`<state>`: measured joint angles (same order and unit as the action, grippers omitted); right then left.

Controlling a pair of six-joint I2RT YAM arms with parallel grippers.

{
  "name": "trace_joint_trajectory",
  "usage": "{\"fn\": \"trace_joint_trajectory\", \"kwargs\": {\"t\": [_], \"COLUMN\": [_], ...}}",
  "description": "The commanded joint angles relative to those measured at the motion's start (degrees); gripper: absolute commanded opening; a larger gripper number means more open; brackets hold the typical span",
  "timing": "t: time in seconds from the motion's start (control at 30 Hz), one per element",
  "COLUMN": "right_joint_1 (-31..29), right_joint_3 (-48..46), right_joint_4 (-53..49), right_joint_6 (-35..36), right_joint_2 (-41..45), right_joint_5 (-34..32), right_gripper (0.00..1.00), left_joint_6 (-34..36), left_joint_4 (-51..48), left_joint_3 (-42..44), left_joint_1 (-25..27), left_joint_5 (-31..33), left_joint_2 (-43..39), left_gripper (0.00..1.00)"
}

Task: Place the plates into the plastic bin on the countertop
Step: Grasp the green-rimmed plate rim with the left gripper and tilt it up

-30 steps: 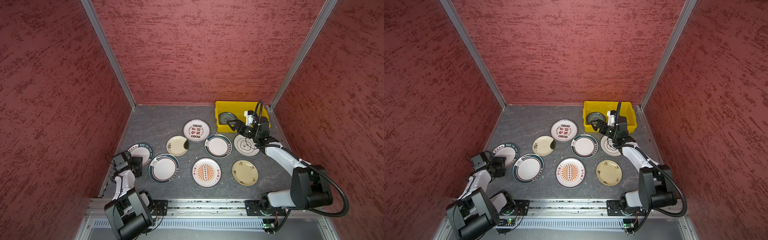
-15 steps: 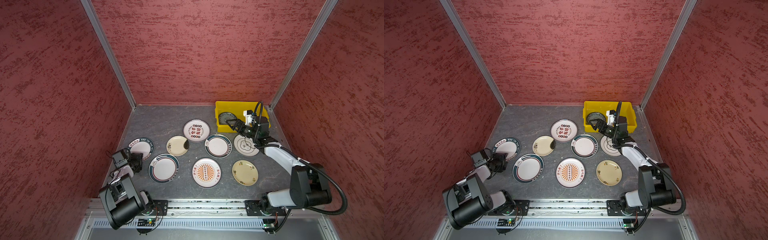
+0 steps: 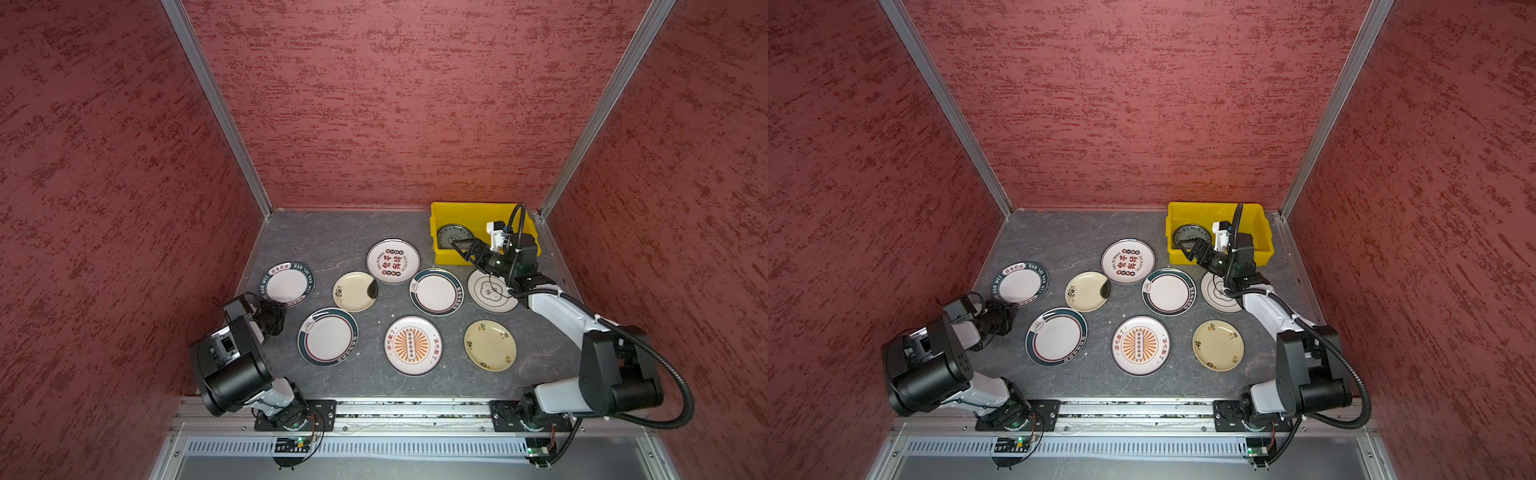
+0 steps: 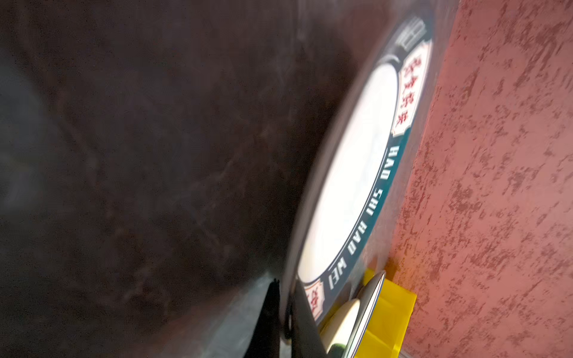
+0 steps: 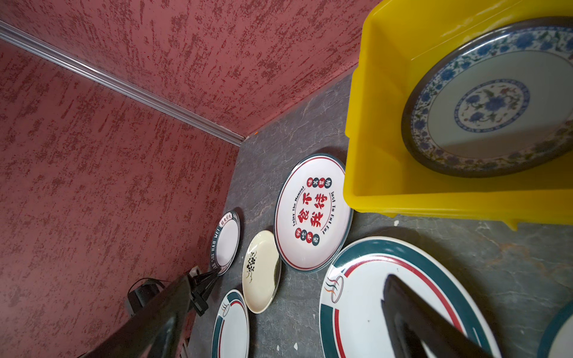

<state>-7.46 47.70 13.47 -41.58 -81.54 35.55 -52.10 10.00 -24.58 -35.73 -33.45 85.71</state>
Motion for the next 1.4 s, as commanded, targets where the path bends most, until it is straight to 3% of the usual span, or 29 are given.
{"fn": "trace_joint_trajectory", "kwargs": {"t": [0.0, 0.4, 0.77, 1.1, 1.37], "right_joint_1": [-0.2, -0.2, -0.1, -0.2, -3.5], "right_joint_3": [-0.6, -0.6, 0.6, -1.4, -2.9], "right_joint_4": [0.4, -1.9, -6.4, -6.1, -6.5], "right_joint_6": [0.2, 0.5, 0.7, -4.8, -5.9], "right_joint_2": [1.7, 3.1, 5.7, 8.3, 10.4], "right_joint_5": [-0.7, 0.2, 0.3, -1.5, -4.4], "right_gripper": [0.97, 0.99, 0.99, 0.99, 0.99], "left_joint_6": [0.7, 1.3, 1.5, 3.3, 2.0], "left_joint_4": [-5.6, -3.7, -5.9, -12.4, -12.7], "left_joint_3": [1.9, 1.1, -0.9, -5.6, -10.1], "left_joint_1": [0.2, 0.3, 3.7, 14.2, 24.4], "left_joint_5": [2.3, -0.6, -3.2, 2.4, 3.7], "left_joint_2": [4.9, 6.9, -0.3, -11.7, -13.2], "left_gripper": [0.01, 0.0, 0.0, 0.0, 0.0]}}
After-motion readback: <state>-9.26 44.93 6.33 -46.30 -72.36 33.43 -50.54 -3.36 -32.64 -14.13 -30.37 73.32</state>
